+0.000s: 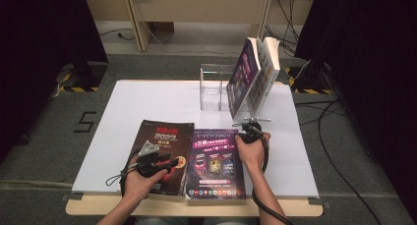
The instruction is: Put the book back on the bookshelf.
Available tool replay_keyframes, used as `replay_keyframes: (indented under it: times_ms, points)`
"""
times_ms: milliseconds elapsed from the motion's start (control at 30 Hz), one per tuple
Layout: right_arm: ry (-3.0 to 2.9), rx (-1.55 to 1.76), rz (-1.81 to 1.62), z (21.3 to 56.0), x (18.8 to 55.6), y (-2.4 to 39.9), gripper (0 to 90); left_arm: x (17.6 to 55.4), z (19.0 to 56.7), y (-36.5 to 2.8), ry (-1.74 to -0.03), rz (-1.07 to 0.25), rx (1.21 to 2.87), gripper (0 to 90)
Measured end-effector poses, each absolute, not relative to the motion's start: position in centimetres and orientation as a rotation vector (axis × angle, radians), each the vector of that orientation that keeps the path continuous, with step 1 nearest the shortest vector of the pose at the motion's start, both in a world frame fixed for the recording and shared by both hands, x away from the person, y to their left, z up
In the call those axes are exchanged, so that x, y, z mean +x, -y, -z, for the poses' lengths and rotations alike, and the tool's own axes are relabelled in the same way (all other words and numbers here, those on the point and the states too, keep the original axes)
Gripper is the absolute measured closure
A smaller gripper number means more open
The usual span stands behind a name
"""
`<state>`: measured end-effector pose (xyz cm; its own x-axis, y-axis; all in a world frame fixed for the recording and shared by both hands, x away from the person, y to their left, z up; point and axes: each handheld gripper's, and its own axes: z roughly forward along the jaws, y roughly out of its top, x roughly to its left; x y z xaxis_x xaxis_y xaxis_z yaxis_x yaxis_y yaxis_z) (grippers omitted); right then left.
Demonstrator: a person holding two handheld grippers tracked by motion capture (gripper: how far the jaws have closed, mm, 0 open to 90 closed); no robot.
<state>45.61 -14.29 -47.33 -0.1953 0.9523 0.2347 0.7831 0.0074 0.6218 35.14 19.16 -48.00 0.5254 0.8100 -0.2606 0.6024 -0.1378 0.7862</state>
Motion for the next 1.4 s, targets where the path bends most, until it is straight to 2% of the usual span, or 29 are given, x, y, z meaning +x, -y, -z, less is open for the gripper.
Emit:
replay_keyframes:
  times_ms: [233, 600, 900, 1400]
  points:
    - [-2.041, 1.831, -0.940, 47.5, 45.7, 14.5, 72.6, 36.5, 48.0, -18.1, -1.175, -0.269, 1.850, 57.9]
    - [-2.062, 1.865, -0.964, 47.7, 46.1, 14.4, 65.4, 37.0, 48.6, -17.4, -1.176, -0.260, 1.870, 56.8]
    - [-2.055, 1.858, -1.007, 47.6, 48.6, 14.5, 57.8, 37.0, 48.6, -17.4, -1.175, -0.251, 1.870, 56.4]
    - [-2.096, 1.870, -1.079, 47.9, 49.8, 15.1, 55.8, 36.8, 48.9, -17.4, -1.175, -0.243, 1.869, 56.4]
